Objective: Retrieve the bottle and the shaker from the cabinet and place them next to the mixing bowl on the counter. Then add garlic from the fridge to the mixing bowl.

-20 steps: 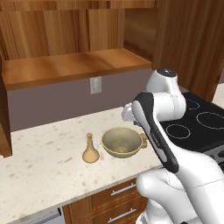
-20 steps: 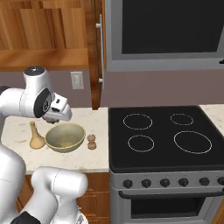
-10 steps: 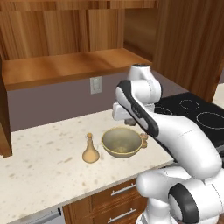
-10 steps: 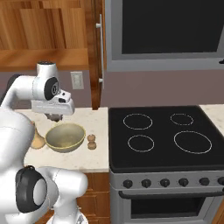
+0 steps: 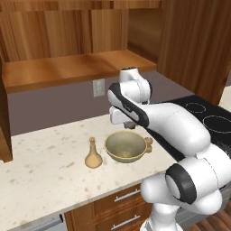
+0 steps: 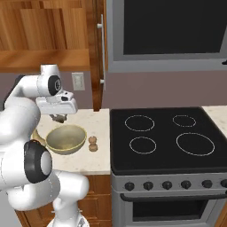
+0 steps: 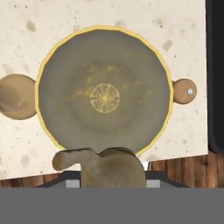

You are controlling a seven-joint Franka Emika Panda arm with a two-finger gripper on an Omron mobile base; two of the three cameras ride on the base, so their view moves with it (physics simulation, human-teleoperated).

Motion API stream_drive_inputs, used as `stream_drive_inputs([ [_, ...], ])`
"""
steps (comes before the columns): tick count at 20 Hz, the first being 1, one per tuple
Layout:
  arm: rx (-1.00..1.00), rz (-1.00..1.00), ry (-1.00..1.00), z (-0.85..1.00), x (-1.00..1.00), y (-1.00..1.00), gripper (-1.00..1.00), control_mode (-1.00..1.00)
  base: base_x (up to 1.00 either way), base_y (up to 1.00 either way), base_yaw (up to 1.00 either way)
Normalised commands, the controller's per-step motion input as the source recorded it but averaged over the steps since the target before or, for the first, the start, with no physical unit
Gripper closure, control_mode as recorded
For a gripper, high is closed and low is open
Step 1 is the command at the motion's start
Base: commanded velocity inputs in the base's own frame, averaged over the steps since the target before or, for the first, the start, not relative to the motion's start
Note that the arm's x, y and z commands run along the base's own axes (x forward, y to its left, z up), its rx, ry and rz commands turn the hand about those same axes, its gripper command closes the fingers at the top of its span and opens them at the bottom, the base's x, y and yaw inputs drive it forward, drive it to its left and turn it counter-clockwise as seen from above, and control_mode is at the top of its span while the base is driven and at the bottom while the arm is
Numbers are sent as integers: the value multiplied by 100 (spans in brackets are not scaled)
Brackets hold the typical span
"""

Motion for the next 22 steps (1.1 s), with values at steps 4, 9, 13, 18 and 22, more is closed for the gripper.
stream_drive_inputs([
  [4, 0, 0, 0, -41, 11, 0, 100, -100, 0, 0, 0],
  [9, 0, 0, -9, -32, 0, 0, 100, -100, 0, 0, 0],
  [13, 0, 0, -21, -24, 0, 0, 100, -100, 0, 0, 0],
  [18, 4, 0, -21, -26, 0, 0, 100, -100, 0, 0, 0],
  [22, 4, 0, -10, -14, 3, 0, 100, -100, 0, 0, 0],
])
